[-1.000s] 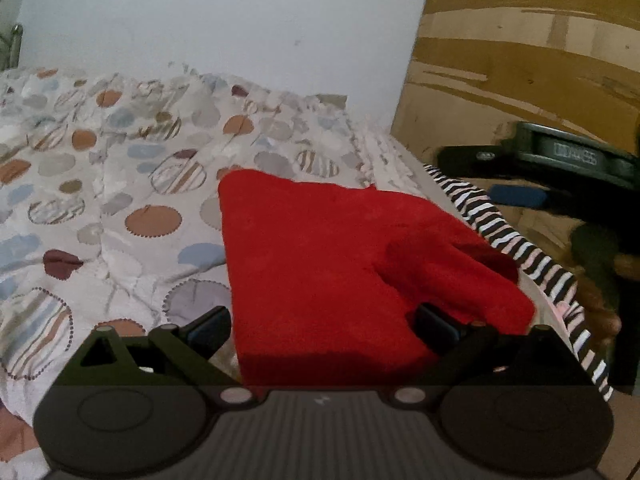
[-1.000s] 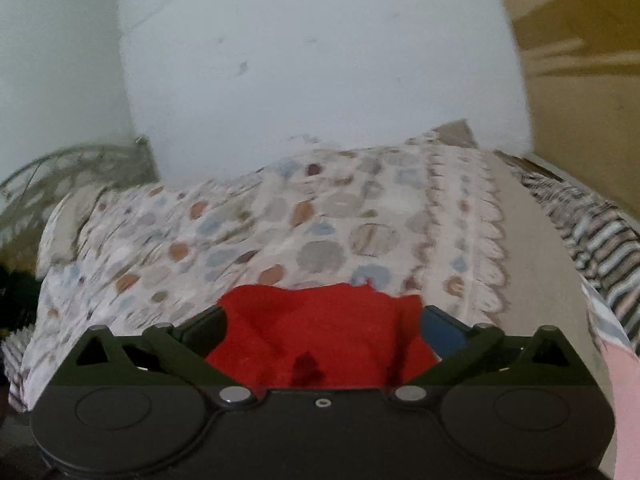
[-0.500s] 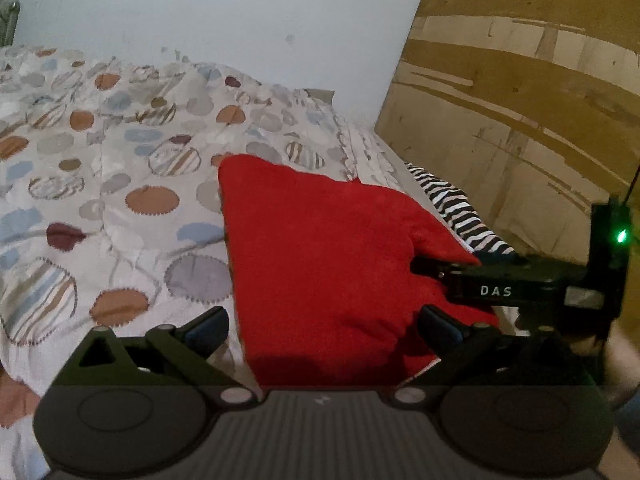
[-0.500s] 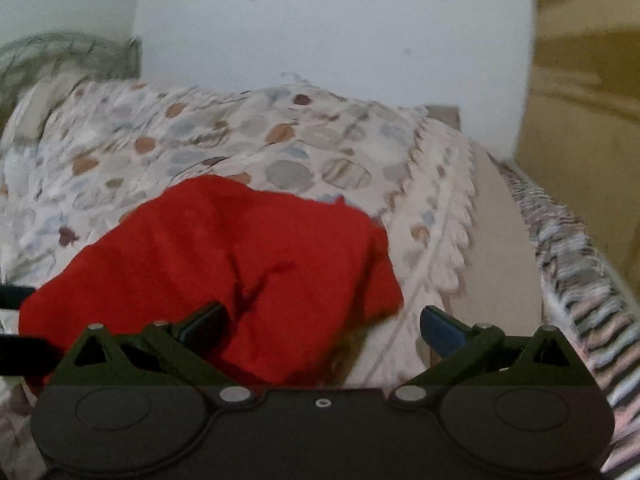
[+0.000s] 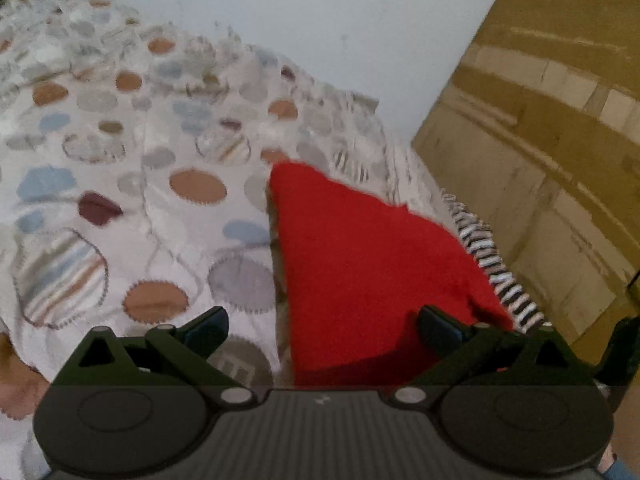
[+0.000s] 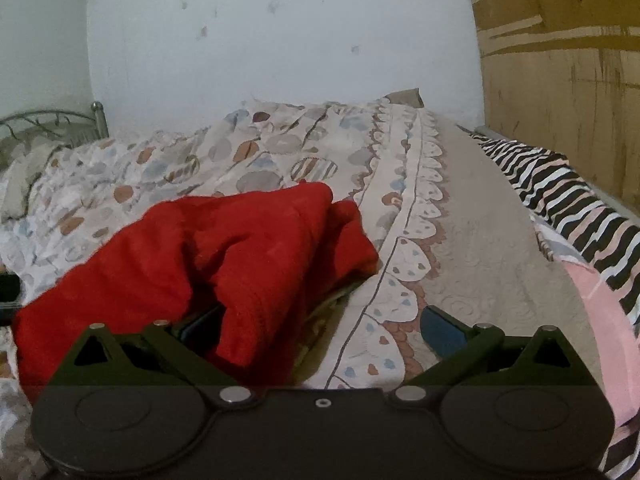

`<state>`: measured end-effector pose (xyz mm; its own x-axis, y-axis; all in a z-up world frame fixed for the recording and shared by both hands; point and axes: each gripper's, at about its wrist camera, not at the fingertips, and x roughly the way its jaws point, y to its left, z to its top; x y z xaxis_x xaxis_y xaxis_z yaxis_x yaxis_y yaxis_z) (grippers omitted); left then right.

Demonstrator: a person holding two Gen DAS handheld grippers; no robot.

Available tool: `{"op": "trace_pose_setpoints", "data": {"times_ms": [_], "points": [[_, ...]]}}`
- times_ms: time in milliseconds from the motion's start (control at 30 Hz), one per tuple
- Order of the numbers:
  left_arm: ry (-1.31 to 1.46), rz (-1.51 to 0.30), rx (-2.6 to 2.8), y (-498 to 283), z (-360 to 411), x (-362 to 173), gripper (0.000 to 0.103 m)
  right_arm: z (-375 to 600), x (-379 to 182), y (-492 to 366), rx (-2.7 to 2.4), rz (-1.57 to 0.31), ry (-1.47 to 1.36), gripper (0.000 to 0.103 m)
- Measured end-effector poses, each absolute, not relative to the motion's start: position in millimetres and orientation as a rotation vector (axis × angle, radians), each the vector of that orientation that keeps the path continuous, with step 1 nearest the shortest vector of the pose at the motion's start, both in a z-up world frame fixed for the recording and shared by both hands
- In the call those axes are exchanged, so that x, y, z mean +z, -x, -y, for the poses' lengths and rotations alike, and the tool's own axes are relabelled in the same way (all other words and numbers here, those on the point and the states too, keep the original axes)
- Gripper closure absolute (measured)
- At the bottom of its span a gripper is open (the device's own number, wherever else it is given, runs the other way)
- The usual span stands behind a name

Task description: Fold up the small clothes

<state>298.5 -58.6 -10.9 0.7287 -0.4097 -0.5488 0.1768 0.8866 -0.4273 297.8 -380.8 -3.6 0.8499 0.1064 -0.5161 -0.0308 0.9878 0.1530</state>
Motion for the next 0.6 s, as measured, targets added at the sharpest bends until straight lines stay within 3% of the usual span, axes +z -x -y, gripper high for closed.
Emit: {"op": "trace_pose_setpoints", "data": {"times_ms": [333, 500, 600], "points": [[0.282, -0.664, -0.339, -302.2, 72.2, -13.9, 0.001, 393.7, 22.8, -288.5, 0.178, -0.436, -0.264, 0.001], [0.274, -0.663, -0.341, -303.0, 73.9, -14.5, 0.000, 395.6, 26.3, -319.2, 0.154, -0.468, -0.306, 0.001], [0.284, -0.666, -0.344, -303.9, 73.8, -16.1, 0.000, 392.4, 22.6, -333.4, 0.151, -0.478, -0.285, 0.007]]}}
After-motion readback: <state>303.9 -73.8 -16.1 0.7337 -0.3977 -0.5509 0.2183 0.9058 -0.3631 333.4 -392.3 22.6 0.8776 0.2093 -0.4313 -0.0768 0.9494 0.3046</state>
